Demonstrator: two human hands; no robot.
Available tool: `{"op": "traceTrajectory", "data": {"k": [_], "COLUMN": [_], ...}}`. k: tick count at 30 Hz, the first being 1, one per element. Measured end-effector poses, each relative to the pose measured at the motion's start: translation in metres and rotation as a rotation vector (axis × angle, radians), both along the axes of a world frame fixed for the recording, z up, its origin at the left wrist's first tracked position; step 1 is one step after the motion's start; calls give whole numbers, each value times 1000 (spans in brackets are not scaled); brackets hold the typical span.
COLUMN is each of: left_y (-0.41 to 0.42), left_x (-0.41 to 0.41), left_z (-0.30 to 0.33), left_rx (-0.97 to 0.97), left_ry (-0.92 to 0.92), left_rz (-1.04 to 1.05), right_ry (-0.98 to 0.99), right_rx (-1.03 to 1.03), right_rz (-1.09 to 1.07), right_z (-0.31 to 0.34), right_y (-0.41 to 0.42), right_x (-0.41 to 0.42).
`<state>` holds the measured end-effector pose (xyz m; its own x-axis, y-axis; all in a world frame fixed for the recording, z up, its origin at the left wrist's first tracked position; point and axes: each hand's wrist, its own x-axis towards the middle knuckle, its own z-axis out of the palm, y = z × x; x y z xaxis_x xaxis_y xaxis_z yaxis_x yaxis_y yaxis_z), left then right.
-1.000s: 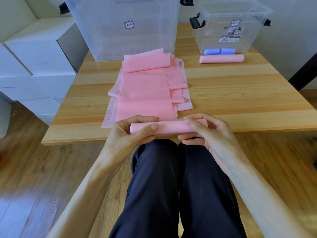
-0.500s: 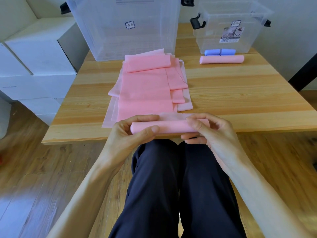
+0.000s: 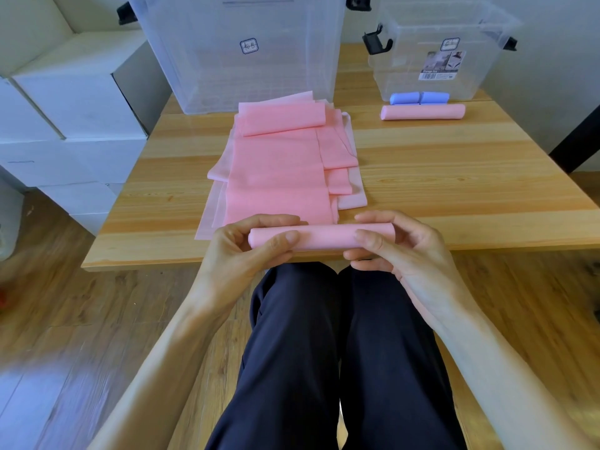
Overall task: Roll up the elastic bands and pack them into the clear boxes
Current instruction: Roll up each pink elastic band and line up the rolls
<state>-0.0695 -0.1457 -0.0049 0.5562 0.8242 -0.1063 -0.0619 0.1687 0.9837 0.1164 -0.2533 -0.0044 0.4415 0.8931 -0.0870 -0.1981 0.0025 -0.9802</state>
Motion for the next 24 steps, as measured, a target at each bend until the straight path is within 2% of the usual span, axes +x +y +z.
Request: {"op": "traceTrajectory", "data": {"k": [5, 11, 17, 24], "left_y": [2, 12, 27, 57], "left_x": [1, 12, 42, 96], "left_z": [0, 11, 23, 28], "left_rx": [18, 147, 254, 254], "left_ry": [-35, 1, 82, 211], "left_rz": [-46, -120, -174, -257], "right_ry": [-88, -102, -130, -178], "right_rx": [-1, -3, -2, -55], "right_rz": [-29, -16, -20, -89], "right_z": [2, 6, 16, 15], "right_y": [1, 1, 5, 16], "right_x": [5, 26, 63, 128]}}
